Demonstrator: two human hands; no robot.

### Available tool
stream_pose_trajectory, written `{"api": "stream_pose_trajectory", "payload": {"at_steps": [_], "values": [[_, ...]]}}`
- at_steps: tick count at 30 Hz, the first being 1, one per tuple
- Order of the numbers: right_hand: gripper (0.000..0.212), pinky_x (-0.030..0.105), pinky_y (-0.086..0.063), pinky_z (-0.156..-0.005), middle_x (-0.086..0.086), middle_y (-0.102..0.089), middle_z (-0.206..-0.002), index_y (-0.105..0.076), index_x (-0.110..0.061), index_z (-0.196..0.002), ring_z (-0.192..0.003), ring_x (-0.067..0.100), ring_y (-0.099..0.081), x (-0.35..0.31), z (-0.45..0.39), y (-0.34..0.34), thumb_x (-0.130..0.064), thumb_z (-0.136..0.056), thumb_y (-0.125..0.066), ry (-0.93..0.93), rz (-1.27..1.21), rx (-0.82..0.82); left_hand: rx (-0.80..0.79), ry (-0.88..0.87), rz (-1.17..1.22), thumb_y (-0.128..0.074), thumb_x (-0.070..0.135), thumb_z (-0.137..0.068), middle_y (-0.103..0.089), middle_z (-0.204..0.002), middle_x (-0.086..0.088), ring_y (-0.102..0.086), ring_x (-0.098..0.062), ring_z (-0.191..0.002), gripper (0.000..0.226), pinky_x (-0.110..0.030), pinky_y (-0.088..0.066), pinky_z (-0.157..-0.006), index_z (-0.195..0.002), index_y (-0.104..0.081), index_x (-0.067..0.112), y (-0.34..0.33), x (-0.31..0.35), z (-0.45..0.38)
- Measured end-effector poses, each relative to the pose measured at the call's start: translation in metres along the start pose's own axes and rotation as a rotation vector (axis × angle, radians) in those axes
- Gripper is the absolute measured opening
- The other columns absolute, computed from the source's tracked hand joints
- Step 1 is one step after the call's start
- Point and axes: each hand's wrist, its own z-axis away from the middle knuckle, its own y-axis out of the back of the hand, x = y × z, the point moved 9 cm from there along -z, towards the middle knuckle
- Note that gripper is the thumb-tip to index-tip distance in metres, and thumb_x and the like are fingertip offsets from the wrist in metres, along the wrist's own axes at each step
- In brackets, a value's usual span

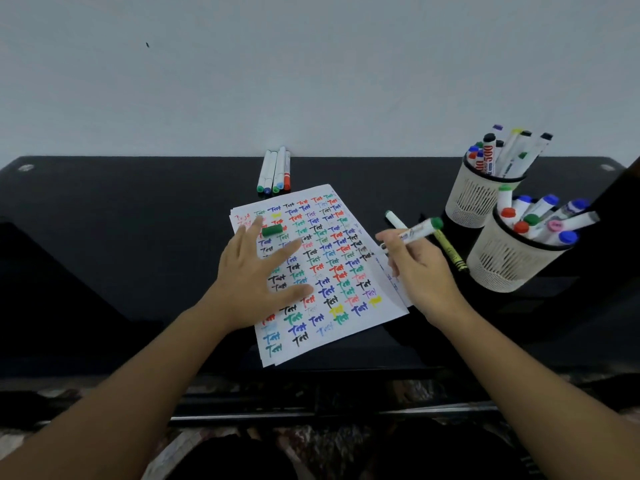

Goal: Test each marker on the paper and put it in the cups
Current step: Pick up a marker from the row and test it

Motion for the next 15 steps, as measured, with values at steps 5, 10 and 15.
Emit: {"api": "stream_pose_trajectory", "payload": {"at_steps": [5, 10, 15], "values": [[0.004, 0.023, -0.053, -0.069, -0.006, -0.074, -0.085, -0.073, -0.028, -0.097, -0.077, 0.005, -0.066, 0.023, 0.007, 0.008, -0.029, -0.1, -0.07, -0.053, 0.061, 0.076, 0.044, 0.058, 0.005, -0.022, 0.104, -0.066, 0.004, -0.169, 0.007, 0.006, -0.023, -0.155, 0.092, -0.052, -0.004, -0.125, -0.148, -0.031, 0.061, -0.005, -0.001, 0.007], [0.016, 0.008, -0.044, -0.061, -0.01, -0.073, -0.089, -0.07, -0.025, -0.092, -0.075, -0.008, -0.064, 0.022, 0.008, 0.004, -0.035, -0.103, -0.064, -0.094, 0.146, 0.054, 0.041, 0.057, 0.005, -0.023, 0.104, -0.065, -0.004, -0.168, 0.008, -0.002, -0.023, -0.154, 0.093, -0.051, -0.006, -0.125, -0.146, -0.035, 0.06, -0.003, 0.0, 0.006], [0.007, 0.035, -0.059, -0.079, -0.007, -0.073, -0.091, -0.064, -0.031, -0.105, -0.088, 0.006, -0.071, 0.028, 0.005, 0.002, -0.038, -0.103, -0.064, -0.109, 0.138, 0.033, 0.041, 0.056, 0.02, -0.024, 0.103, -0.066, -0.005, -0.168, 0.007, -0.002, -0.023, -0.154, 0.093, -0.052, -0.005, -0.125, -0.146, -0.039, 0.058, -0.001, 0.001, 0.007]]}}
